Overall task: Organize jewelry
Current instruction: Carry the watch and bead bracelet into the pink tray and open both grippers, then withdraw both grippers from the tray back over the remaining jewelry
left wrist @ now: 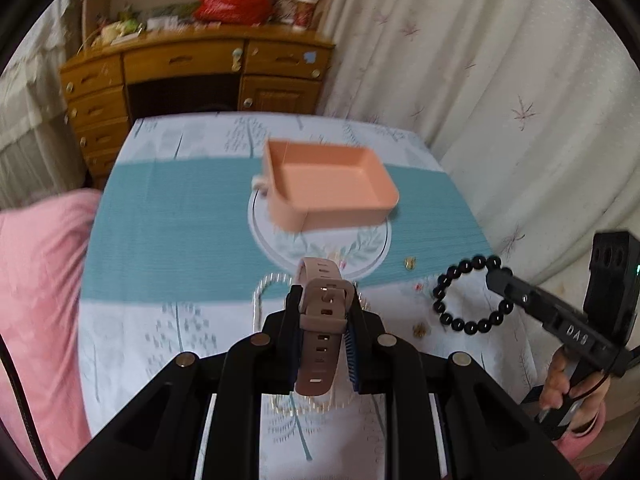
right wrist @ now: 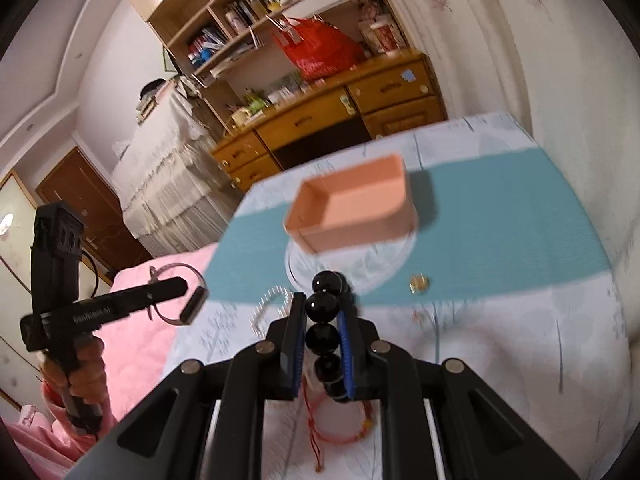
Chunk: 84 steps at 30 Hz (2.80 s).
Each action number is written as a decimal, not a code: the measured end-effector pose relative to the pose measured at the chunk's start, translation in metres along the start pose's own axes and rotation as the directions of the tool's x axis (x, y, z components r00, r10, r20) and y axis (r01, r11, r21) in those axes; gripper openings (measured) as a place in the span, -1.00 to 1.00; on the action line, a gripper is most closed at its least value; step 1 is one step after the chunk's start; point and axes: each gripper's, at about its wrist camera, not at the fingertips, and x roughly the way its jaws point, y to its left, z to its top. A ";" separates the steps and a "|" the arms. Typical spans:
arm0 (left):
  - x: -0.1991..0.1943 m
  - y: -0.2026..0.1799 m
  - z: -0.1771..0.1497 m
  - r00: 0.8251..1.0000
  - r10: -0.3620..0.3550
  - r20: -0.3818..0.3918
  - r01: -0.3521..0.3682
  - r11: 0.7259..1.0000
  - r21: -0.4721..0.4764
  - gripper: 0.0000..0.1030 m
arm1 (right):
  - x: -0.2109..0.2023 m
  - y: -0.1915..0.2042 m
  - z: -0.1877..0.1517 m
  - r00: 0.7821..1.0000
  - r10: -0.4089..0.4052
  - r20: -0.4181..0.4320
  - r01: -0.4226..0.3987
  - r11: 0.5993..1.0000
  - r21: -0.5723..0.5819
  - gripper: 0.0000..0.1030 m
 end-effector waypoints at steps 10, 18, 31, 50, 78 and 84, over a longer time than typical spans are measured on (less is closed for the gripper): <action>0.045 -0.006 0.078 0.999 -0.037 0.001 0.037 0.999 0.002 -0.68 | 0.049 -0.008 0.090 0.998 0.060 0.009 -0.060 0.997 0.043 -0.71; 0.126 0.004 0.106 0.992 -0.101 -0.080 0.094 0.992 -0.084 -0.68 | 0.110 -0.031 0.118 0.997 0.071 -0.027 -0.068 0.992 0.103 -0.71; 0.145 0.013 0.118 0.998 -0.004 -0.068 -0.002 0.996 -0.087 0.55 | 0.135 -0.048 0.117 0.996 -0.017 -0.084 0.027 0.992 0.122 -0.24; 0.004 -0.023 0.069 0.995 0.090 0.038 -0.091 0.995 0.030 0.71 | -0.004 0.054 0.090 0.993 -0.101 0.058 0.107 0.988 -0.113 0.48; 0.012 -0.040 -0.111 0.999 0.044 -0.004 -0.037 0.896 0.442 0.75 | -0.029 0.030 -0.095 0.981 -0.169 0.095 0.192 0.919 -0.344 0.49; 0.027 -0.048 -0.122 1.000 0.007 0.013 -0.013 0.797 0.604 0.75 | -0.012 0.017 -0.119 0.981 -0.193 0.035 0.194 0.928 -0.317 0.49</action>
